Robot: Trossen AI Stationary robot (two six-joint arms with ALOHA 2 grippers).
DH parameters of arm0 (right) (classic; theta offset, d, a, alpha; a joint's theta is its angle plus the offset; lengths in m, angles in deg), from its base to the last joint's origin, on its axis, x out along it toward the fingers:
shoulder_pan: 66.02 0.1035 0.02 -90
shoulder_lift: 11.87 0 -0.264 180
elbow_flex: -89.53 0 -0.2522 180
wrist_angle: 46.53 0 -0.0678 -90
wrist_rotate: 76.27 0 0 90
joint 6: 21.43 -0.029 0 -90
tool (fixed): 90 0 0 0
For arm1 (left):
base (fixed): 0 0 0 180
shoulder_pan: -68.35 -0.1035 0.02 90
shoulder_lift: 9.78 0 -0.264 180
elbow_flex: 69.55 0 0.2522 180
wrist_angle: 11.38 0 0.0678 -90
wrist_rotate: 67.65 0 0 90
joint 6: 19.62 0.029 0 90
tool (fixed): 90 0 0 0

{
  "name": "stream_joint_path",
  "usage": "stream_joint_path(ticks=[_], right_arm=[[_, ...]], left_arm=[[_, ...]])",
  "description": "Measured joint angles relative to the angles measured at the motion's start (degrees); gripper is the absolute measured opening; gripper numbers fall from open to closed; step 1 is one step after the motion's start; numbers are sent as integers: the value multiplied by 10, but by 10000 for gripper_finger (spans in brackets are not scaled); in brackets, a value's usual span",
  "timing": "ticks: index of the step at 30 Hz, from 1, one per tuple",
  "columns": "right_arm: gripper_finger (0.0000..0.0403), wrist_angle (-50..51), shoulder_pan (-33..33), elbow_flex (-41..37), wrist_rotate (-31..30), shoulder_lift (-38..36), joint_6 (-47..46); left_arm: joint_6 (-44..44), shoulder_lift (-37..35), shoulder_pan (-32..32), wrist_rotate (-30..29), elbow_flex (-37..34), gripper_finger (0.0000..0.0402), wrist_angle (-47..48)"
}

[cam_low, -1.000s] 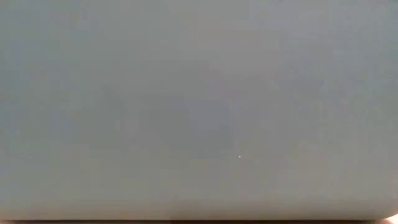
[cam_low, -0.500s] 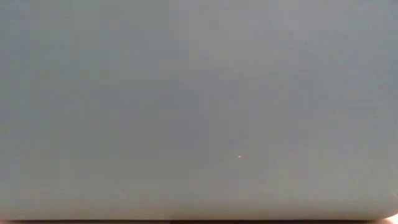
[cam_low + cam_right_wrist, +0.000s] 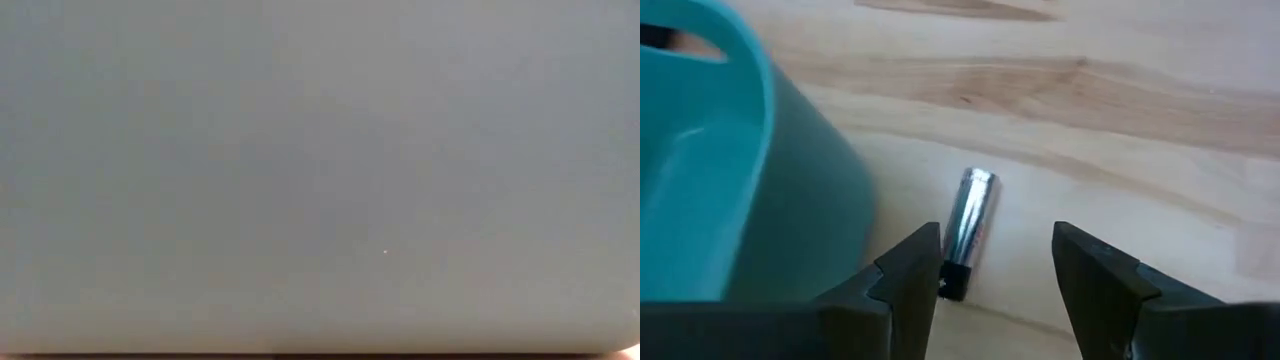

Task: Sort batteries
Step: Put the silver battery into the light blue bin

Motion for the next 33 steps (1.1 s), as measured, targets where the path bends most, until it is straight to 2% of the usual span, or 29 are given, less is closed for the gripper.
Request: stream_joint_path(ticks=[8,20,29,33], right_arm=[[212,-28,-11,0,0,31,0],[212,-50,-2,0,1,32,7],[212,-22,-13,0,0,32,23],[212,-51,-1,0,0,32,38]], left_arm=[[2,0,0,0,0,209,-1],[2,0,0,0,0,209,-5],[1,0,0,0,0,209,-3],[1,0,0,0,0,209,-2]])
